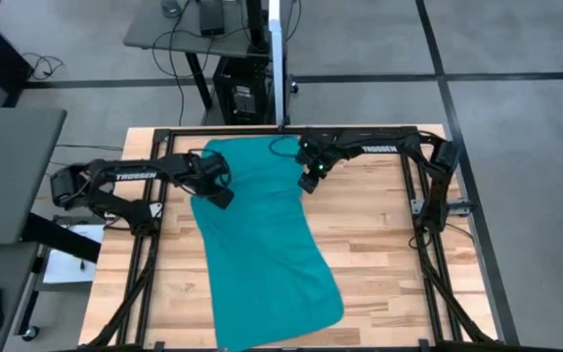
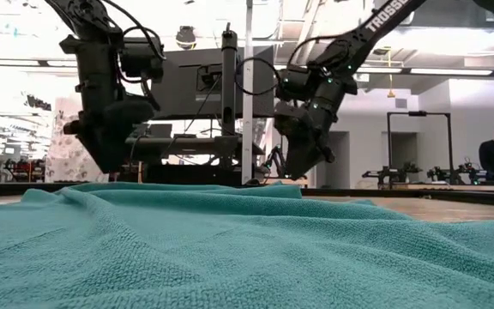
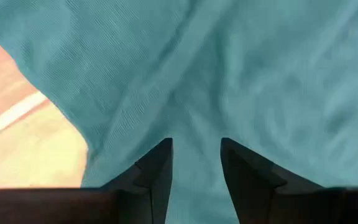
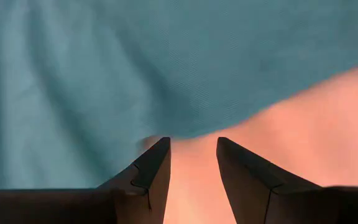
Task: Roll towel
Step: Fold the blue towel
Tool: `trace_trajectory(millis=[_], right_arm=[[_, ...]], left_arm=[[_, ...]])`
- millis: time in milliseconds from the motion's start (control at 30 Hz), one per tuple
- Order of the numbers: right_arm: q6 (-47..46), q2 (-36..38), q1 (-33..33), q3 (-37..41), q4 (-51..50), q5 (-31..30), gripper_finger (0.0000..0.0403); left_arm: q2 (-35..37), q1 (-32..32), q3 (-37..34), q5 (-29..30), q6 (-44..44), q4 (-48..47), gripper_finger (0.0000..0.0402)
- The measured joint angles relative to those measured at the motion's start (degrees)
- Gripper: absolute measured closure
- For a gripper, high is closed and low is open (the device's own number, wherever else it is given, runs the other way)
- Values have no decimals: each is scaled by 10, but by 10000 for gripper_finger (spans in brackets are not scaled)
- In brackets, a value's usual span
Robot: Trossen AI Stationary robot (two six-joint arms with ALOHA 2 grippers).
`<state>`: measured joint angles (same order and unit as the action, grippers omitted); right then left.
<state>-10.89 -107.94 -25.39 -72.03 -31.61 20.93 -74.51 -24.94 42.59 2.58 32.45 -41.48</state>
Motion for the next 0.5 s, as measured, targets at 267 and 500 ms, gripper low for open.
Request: trace_trajectory(millis=[267, 500], right_arm=[[-62, 0, 119, 0, -19, 49, 276], [-143, 0, 201, 27, 25, 34, 276]], left_arm=[[-55, -120, 1, -122, -65, 91, 281], [-91, -201, 1, -111, -154, 106, 281]])
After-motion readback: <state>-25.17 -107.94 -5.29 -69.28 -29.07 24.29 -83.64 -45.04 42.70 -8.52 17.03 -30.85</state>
